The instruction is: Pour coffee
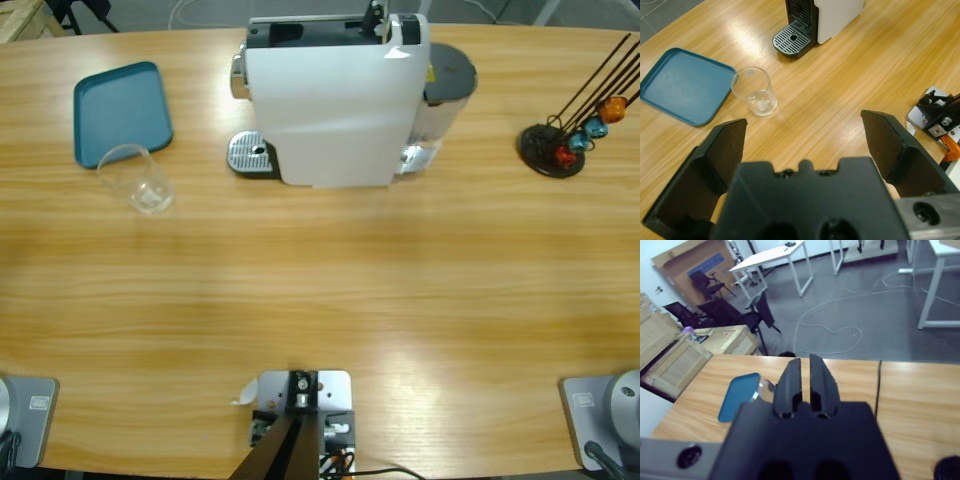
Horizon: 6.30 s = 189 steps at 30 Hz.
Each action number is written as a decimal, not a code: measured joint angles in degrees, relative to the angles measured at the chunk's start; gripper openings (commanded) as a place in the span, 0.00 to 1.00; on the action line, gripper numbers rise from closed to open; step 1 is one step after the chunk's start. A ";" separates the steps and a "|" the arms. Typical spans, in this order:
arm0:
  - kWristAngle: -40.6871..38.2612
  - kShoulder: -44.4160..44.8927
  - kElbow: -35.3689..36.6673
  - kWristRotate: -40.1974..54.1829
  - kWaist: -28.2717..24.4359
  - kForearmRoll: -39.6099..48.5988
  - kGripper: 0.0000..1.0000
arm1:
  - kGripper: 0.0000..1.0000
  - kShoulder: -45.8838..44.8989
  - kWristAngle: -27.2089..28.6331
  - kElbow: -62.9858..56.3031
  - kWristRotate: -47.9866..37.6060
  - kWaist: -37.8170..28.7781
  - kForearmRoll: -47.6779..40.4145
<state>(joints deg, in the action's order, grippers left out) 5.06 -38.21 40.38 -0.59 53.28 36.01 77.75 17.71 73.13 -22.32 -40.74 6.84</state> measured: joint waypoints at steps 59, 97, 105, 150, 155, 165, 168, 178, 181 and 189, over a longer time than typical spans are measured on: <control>0.00 0.01 0.00 0.00 0.00 0.00 1.00 | 0.00 27.70 -3.26 7.32 -14.12 -12.83 -4.54; 0.75 0.01 0.00 -0.15 -0.01 -0.03 1.00 | 1.00 18.78 -7.55 6.24 14.82 -13.32 -0.39; 1.63 -0.01 0.00 -0.74 -0.02 -0.23 1.00 | 1.00 -0.55 -10.00 -7.22 21.03 -13.40 7.97; 8.51 -40.70 -19.40 -10.54 -10.53 -55.00 1.00 | 1.00 -20.82 -7.61 -22.10 19.17 -12.04 34.55; 8.55 -44.33 -21.10 -10.54 -10.53 -58.90 1.00 | 1.00 -20.82 -7.61 -22.09 19.17 -11.54 34.55; 9.03 -49.05 -23.92 -10.75 -10.53 -65.79 0.69 | 1.00 -20.68 -7.61 -22.09 19.17 -11.31 34.55; 9.07 -51.99 -26.02 -11.65 -10.54 -70.68 0.60 | 1.00 -20.49 -7.61 -22.09 19.17 -11.30 34.55; 12.00 -55.83 -29.66 -12.17 -10.54 -80.96 0.99 | 1.00 -20.18 -7.61 -22.09 19.17 -10.50 34.55; 12.16 -55.83 -29.97 -12.17 -10.54 -82.64 1.00 | 1.00 -20.17 -7.61 -22.09 19.17 -10.42 34.55; 12.13 -54.16 -32.43 -11.41 -10.55 -86.97 1.00 | 1.00 -20.17 -7.61 -22.09 19.17 -10.42 34.55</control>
<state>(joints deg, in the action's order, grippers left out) 17.19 -92.37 7.95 -12.01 42.73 -50.96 57.58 10.09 51.03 -3.15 -51.16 41.39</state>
